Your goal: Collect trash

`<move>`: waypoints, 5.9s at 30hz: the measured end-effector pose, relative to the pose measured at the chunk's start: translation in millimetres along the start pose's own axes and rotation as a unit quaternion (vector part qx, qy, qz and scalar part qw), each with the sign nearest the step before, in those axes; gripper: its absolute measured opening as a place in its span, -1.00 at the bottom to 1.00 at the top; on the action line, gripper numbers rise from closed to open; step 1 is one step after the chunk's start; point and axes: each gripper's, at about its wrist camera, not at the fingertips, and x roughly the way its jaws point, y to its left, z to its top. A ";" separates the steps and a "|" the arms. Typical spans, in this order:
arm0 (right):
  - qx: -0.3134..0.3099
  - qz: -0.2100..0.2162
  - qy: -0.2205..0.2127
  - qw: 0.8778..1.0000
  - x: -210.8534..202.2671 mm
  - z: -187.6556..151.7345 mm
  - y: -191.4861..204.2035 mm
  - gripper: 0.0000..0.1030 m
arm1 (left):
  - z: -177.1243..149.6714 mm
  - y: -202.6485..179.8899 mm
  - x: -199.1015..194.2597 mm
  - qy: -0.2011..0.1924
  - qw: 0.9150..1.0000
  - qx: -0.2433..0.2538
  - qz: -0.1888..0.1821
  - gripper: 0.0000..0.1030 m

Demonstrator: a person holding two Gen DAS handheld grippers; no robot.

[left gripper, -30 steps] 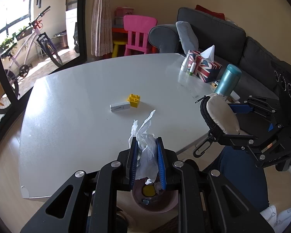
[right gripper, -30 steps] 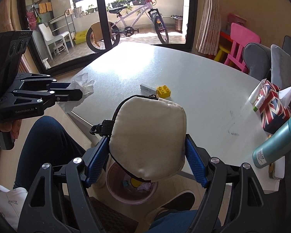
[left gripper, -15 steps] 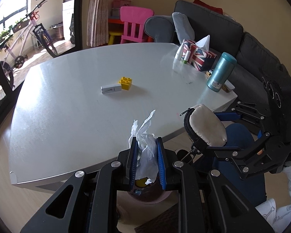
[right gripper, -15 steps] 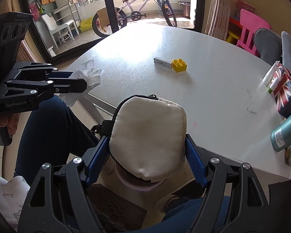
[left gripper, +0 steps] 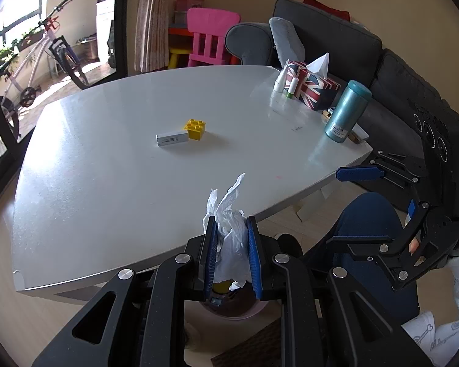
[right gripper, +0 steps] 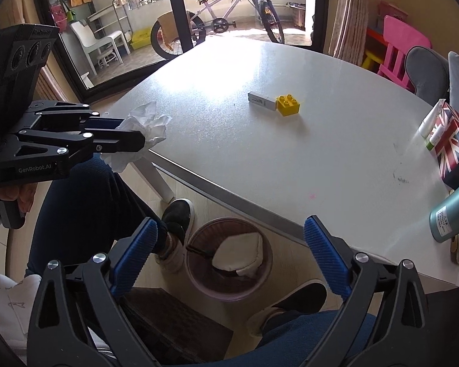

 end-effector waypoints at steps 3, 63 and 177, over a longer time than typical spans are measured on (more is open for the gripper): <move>0.002 -0.004 -0.001 1.000 -1.4 0.8 -2.3 0.85 | 0.0 -1.1 0.3 0.002 1.000 0.002 -0.002 -0.63; 0.051 -0.042 -0.031 0.997 -22.2 5.0 -36.1 0.86 | 6.3 -2.8 6.1 0.006 1.000 0.003 -0.015 0.86; 0.059 -0.068 0.048 0.995 123.3 129.5 -136.3 -0.38 | 100.4 90.4 146.3 0.038 0.991 -0.081 0.097 0.86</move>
